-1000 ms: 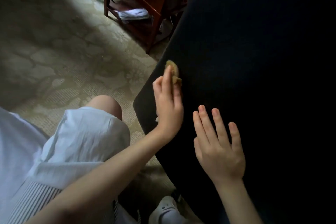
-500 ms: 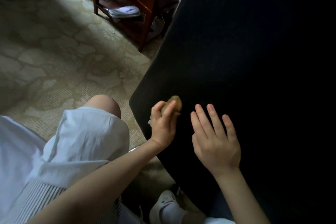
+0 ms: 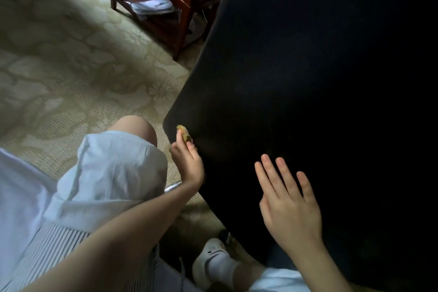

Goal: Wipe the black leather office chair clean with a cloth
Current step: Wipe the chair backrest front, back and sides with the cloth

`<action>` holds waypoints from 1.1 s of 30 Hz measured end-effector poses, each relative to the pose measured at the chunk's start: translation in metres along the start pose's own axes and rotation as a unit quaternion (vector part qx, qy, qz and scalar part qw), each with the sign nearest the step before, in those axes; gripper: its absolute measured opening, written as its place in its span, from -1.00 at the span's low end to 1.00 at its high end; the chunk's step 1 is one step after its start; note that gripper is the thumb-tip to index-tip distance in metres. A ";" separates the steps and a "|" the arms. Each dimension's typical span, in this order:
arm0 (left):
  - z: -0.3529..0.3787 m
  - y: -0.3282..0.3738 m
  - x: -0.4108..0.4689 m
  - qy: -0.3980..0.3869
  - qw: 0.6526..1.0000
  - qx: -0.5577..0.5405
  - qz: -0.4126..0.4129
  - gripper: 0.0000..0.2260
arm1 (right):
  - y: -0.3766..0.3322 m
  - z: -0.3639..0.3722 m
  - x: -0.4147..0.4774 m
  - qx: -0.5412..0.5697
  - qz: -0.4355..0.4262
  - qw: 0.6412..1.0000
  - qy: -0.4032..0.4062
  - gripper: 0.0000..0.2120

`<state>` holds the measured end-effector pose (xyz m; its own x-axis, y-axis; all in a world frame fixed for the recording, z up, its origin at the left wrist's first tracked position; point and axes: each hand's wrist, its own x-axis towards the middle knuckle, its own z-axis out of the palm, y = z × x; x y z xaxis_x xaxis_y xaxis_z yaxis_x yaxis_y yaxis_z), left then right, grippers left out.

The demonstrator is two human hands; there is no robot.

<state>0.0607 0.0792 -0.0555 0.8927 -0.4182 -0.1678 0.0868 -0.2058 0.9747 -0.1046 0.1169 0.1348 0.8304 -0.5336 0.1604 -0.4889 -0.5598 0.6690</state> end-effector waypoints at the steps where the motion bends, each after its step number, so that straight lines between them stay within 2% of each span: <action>1: 0.000 -0.002 -0.014 -0.011 1.000 -0.001 0.020 -0.59 | 0.001 0.003 -0.002 -0.016 -0.008 1.000 -0.003 -0.45; 6: -0.002 0.010 -0.073 -0.108 0.991 -0.037 0.066 -0.51 | 0.000 0.013 0.003 -0.062 -0.028 0.998 0.001 -0.43; 8: -0.005 0.017 -0.084 -0.133 0.982 -0.025 0.131 -0.53 | -0.001 0.014 0.006 -0.068 -0.026 0.997 0.006 -0.44; 10: -0.007 0.025 -0.092 -0.147 0.961 -0.025 0.235 -0.56 | -0.002 0.015 0.008 -0.061 -0.025 0.998 0.008 -0.44; 12: -0.005 0.033 -0.095 -0.140 0.943 -0.049 0.298 -0.61 | -0.003 0.013 0.012 -0.050 -0.024 0.998 0.008 -0.46; 15: 0.002 0.036 -0.087 -0.100 0.946 -0.064 0.301 -0.55 | -0.004 0.008 0.021 0.014 -0.029 0.999 0.017 -0.49; 19: 0.005 0.035 -0.065 -0.079 0.942 -0.080 0.317 -0.53 | -0.007 -0.003 0.038 0.125 -0.079 0.989 0.020 -0.54; 23: 0.000 0.053 -0.044 -0.089 0.962 -0.070 0.249 -0.58 | -0.012 -0.014 0.054 0.170 -0.095 0.981 -0.015 -0.53; 28: 0.000 0.090 -0.019 -0.099 0.977 -0.069 0.177 -0.57 | -0.015 -0.039 0.047 0.171 -0.043 0.984 -0.041 -0.52; 33: -0.011 0.151 -0.032 -0.124 0.946 -0.135 0.266 -0.59 | -0.008 -0.064 0.012 0.158 -0.025 0.987 -0.023 -0.56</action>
<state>0.0503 0.0713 0.0986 0.7141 -0.5999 0.3607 -0.2063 0.3120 0.9274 -0.0739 0.1560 0.1779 0.8463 -0.5241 0.0956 -0.5127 -0.7524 0.4135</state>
